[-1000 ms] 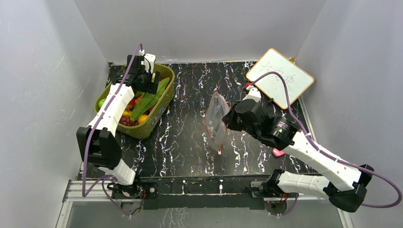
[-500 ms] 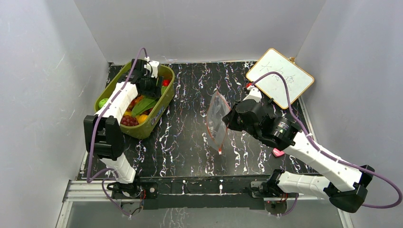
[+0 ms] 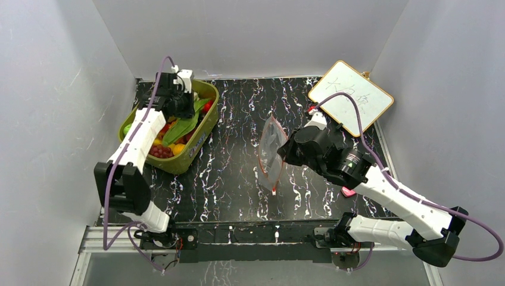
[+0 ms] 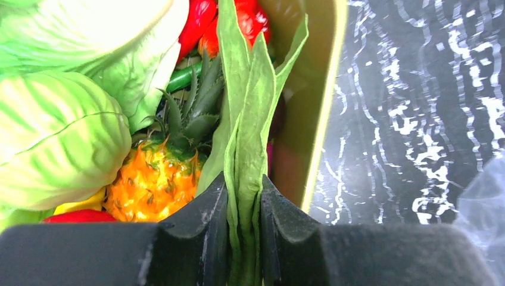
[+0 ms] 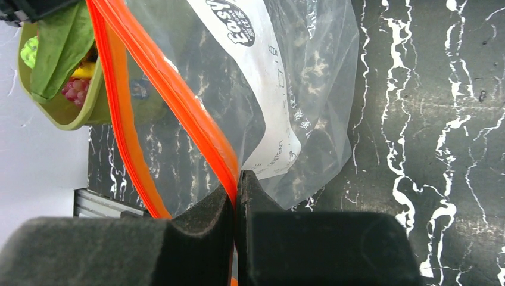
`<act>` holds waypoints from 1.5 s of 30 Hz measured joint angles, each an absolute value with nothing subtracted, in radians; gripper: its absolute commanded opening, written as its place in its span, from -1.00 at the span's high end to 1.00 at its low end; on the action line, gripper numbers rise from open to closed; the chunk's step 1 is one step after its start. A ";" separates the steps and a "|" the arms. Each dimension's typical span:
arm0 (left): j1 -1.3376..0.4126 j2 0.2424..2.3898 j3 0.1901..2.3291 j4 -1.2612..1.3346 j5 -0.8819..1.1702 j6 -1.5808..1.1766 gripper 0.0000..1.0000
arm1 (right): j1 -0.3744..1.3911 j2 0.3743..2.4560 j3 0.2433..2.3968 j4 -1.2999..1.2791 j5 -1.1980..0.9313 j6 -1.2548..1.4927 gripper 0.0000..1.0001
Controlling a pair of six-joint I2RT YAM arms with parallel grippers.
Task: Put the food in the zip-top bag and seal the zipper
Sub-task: Pick up the fake vegetable from the bin, then place the fake vegetable in the zipper food storage bag.
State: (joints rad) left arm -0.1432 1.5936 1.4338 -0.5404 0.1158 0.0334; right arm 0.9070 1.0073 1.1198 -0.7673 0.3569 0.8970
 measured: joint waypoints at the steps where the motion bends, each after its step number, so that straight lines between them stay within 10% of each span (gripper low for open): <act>1: -0.143 1.567 1.427 -0.531 0.124 0.024 0.76 | 0.907 1.010 1.119 -0.764 0.352 0.900 1.00; 29: -0.144 1.015 1.110 0.021 0.538 -0.556 0.78 | 0.907 1.152 1.066 -0.464 0.155 1.237 1.00; 45: -0.144 0.923 0.847 0.765 0.580 -1.135 0.77 | 0.910 1.329 1.067 -0.199 -0.045 1.452 1.00</act>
State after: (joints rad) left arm -0.1440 0.9230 0.8474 0.7647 0.5804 -1.1351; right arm 0.9100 1.3293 1.0672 -0.1986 -0.0452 1.4517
